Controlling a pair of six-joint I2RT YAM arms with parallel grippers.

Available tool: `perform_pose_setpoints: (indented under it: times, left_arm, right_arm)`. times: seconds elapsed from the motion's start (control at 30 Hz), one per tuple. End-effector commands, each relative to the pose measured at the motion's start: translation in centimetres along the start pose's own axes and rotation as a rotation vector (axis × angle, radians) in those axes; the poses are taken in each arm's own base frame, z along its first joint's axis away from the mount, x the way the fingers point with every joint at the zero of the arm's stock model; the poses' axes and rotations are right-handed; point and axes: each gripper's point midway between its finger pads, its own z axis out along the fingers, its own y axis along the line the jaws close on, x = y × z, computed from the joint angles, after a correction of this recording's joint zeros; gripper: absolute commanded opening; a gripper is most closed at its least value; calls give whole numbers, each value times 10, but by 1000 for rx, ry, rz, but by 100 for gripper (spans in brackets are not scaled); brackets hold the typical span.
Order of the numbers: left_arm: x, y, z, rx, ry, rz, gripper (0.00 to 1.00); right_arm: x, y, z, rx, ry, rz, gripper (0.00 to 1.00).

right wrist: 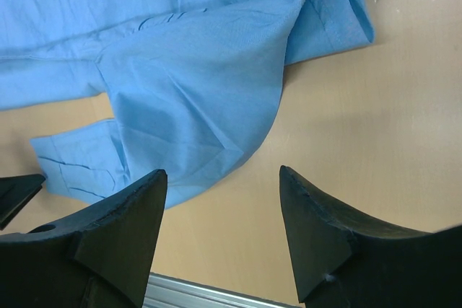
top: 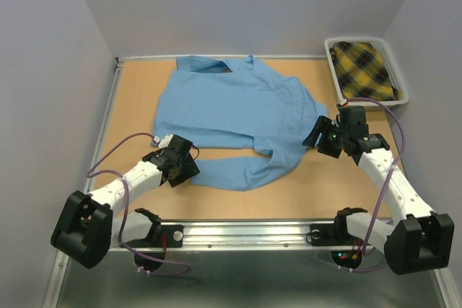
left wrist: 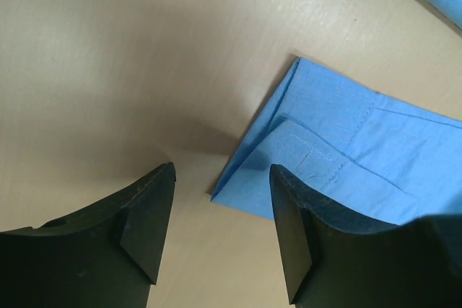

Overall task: Fold and stack the long sleeve shirts
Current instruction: Fold the shirt

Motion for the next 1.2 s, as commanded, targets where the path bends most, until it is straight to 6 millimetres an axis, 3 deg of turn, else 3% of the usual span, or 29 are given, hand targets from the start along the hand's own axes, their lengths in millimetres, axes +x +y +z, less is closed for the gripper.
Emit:
perform_pose_setpoints:
  times: [0.0, 0.27, 0.73, 0.93, 1.17]
  left_arm:
    - [19, 3, 0, -8, 68, 10, 65]
    - [34, 4, 7, -43, 99, 51, 57]
    - [29, -1, 5, -36, 72, 58, 0]
    - [15, -14, -7, 5, 24, 50, 0]
    - [-18, -52, -39, 125, -62, 27, 0]
  right_arm:
    - [2, 1, 1, -20, -11, 1, 69]
    - [5, -3, 5, -11, 1, 3, 69]
    - [5, -6, 6, -2, -9, 3, 69]
    - [6, -7, 6, -1, -10, -1, 69]
    - [5, -4, 3, -11, -18, -5, 69]
